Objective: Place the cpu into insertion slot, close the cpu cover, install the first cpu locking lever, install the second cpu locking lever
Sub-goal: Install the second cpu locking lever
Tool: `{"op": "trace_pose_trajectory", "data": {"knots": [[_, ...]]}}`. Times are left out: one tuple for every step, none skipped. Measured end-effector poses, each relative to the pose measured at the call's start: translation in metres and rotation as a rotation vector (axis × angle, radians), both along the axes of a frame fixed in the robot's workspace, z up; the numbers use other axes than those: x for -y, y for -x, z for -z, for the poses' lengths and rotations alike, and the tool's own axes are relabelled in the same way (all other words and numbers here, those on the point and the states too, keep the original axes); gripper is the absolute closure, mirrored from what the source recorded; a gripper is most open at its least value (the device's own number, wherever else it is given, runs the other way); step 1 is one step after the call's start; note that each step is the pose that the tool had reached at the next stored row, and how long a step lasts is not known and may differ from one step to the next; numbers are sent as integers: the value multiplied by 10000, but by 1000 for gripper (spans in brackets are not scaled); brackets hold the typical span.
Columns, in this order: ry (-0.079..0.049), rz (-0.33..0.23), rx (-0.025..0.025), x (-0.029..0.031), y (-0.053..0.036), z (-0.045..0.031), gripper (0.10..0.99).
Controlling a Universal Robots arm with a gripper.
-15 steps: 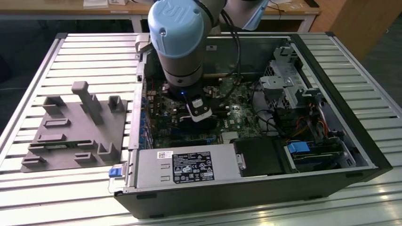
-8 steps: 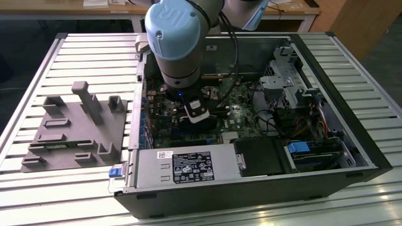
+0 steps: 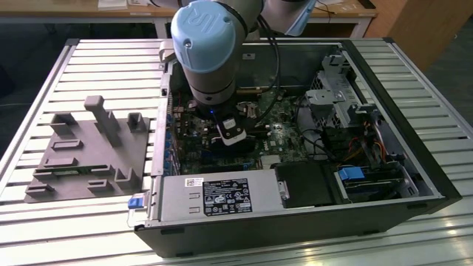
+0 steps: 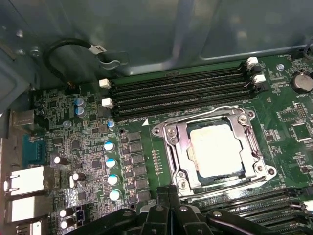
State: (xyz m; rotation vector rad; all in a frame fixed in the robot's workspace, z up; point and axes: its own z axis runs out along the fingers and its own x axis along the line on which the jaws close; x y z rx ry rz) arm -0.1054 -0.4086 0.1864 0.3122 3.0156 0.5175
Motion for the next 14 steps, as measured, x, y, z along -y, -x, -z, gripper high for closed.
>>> {"op": "trace_pose_trajectory", "data": {"knots": [[3, 0, 0, 0, 1, 4, 984], [8, 1, -1, 0, 2, 7, 984], [17, 1, 0, 0, 3, 8, 984], [40, 2, 1, -1, 5, 10, 984], [77, 0, 2, -1, 7, 11, 984], [122, 0, 4, -2, 9, 11, 984], [169, 0, 4, -3, 12, 12, 984], [207, 1, 10, -3, 14, 12, 984], [226, 1, 20, -4, 15, 12, 984], [232, 1, 25, -5, 16, 13, 984], [232, 0, 25, -5, 16, 13, 984], [234, 0, 24, -5, 17, 12, 984], [238, 0, 22, -5, 17, 10, 984], [248, 0, 17, -3, 18, 5, 984]]}}
